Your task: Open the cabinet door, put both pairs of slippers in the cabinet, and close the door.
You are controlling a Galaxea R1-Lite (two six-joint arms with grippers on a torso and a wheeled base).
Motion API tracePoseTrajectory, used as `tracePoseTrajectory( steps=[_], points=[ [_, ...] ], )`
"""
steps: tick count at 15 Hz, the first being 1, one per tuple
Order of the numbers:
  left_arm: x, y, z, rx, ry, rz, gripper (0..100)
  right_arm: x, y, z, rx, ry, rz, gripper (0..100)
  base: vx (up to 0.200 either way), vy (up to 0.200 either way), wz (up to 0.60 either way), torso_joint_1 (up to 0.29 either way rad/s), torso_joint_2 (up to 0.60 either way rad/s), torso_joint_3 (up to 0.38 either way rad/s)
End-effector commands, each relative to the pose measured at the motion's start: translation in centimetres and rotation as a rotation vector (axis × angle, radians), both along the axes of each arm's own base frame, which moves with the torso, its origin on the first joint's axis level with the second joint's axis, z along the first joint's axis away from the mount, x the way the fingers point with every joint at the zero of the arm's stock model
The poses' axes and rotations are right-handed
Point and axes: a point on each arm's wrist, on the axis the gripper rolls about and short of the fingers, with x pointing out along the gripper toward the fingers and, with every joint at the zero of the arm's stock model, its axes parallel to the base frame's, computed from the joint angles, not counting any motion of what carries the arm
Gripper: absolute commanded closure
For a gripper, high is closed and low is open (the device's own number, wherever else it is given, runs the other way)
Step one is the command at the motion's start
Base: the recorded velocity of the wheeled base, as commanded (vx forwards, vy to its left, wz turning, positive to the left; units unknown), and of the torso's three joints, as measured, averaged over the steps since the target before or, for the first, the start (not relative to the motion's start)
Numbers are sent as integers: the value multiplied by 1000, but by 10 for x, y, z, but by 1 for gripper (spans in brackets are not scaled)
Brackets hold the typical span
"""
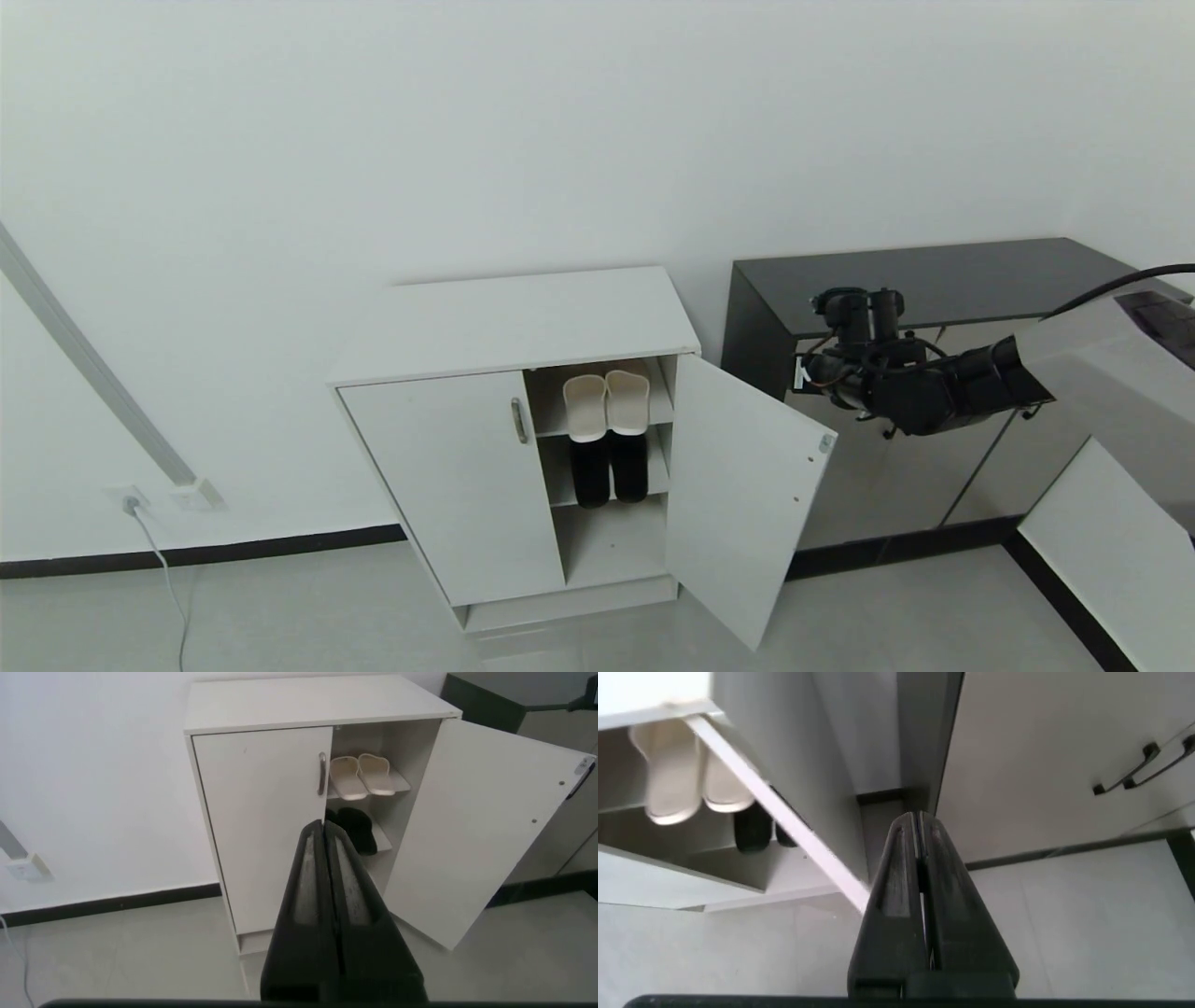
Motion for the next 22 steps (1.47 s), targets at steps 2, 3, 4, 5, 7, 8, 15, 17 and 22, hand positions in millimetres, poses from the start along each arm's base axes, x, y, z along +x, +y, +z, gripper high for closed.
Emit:
tracePoseTrajectory(
  steps=[2,3,4,5,7,8,15,17,22],
  points=[
    [0,0,0,0,1,0,100,4,0,-16,-10,33,-4,100,0,0,0,0,0,0],
    [0,0,0,0,1,0,100,5,0,-19,-10,39,-4,100,0,0,0,0,0,0],
    [0,0,0,0,0,0,100,5,0,-25,-12,52,-6,100,0,0,0,0,0,0],
    [0,0,0,0,1,0,100,5,0,-27,-14,58,-7,100,0,0,0,0,0,0],
    [0,0,0,0,1,0,100,3,0,-31,-18,71,-6,100,0,0,0,0,0,0],
    [0,0,0,0,1,0,100,3,0,-31,-18,73,-6,100,0,0,0,0,0,0],
    [0,0,0,0,1,0,100,-1,4,-41,-26,100,6,100,0,0,0,0,0,0],
    [0,0,0,0,1,0,100,-3,6,-43,-30,111,11,100,0,0,0,0,0,0],
    [0,0,0,-2,1,0,100,-25,34,-39,-30,121,77,100,0,0,0,0,0,0]
  ],
)
